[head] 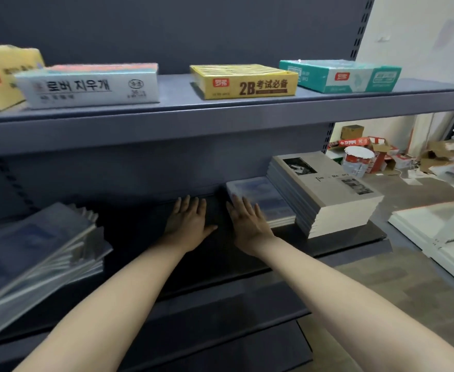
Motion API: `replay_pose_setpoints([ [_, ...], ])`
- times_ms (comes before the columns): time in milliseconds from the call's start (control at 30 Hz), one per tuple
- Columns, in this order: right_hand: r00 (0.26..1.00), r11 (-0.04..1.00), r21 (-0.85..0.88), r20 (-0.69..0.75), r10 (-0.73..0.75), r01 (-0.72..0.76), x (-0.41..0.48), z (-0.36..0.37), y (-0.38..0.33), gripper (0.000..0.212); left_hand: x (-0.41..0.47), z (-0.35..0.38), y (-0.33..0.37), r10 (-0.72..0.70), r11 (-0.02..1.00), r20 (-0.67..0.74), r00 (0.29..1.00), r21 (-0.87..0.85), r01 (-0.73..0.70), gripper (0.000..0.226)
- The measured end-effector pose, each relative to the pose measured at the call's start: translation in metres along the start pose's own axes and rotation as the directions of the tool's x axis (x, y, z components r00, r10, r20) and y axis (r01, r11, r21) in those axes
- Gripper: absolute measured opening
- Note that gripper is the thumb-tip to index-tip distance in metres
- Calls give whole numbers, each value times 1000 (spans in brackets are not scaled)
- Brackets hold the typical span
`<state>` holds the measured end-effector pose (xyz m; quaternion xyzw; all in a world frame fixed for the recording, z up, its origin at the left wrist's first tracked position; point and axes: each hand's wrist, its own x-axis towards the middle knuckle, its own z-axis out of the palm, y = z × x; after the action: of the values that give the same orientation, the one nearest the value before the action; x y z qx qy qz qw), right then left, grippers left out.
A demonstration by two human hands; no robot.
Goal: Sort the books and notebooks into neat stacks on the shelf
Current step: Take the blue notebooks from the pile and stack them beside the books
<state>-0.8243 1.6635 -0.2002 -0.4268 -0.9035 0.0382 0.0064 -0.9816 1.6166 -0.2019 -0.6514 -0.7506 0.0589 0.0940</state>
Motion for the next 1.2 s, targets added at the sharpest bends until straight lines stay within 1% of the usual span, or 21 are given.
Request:
replay_pose_setpoints([
  [133,993,994,9,-50,-109,110,6,-4,-45,68,-39,-12,-46,-81,995,11,997,52,81,80],
  [233,977,980,21,-83,-195,198,14,-9,-83,64,-68,-17,-84,-173,982,1,985,80,172,82],
  [333,950,954,20,-103,-294,298,17,-11,-124,63,-97,-22,-120,-288,957,17,957,38,287,84],
  [433,921,925,3,-95,-378,380,19,-9,-164,63,-129,-25,-150,-375,925,89,923,-29,379,85],
  [500,899,902,-21,-78,-431,430,21,-5,-190,63,-150,-26,-167,-413,907,132,901,-27,420,87],
  [567,874,876,-32,-61,-482,481,21,0,-215,62,-171,-25,-183,-461,883,145,875,-20,469,90],
  [667,835,835,-31,-36,-550,549,25,3,-252,62,-203,-17,-207,-541,833,186,820,-11,553,98],
  [767,810,810,-46,2,-586,585,28,3,-288,66,-233,-3,-231,-555,821,227,800,-2,570,101],
  [800,806,804,-59,25,-591,592,28,5,-300,68,-241,2,-236,-546,823,239,803,-25,567,99],
  [867,803,798,-90,53,-593,595,27,12,-321,72,-249,10,-241,-522,836,214,826,-64,545,91],
  [933,815,807,-115,49,-578,580,27,19,-338,78,-252,15,-244,-510,841,177,842,-99,531,79],
  [1000,832,822,-143,20,-554,551,28,17,-349,78,-253,17,-247,-511,840,151,846,-123,529,70],
  [1100,836,828,-145,-5,-549,542,30,7,-356,65,-253,18,-250,-533,832,94,841,-120,541,58],
  [1200,811,806,-99,12,-585,583,35,1,-351,52,-249,15,-246,-552,831,-1,834,-91,549,51],
])
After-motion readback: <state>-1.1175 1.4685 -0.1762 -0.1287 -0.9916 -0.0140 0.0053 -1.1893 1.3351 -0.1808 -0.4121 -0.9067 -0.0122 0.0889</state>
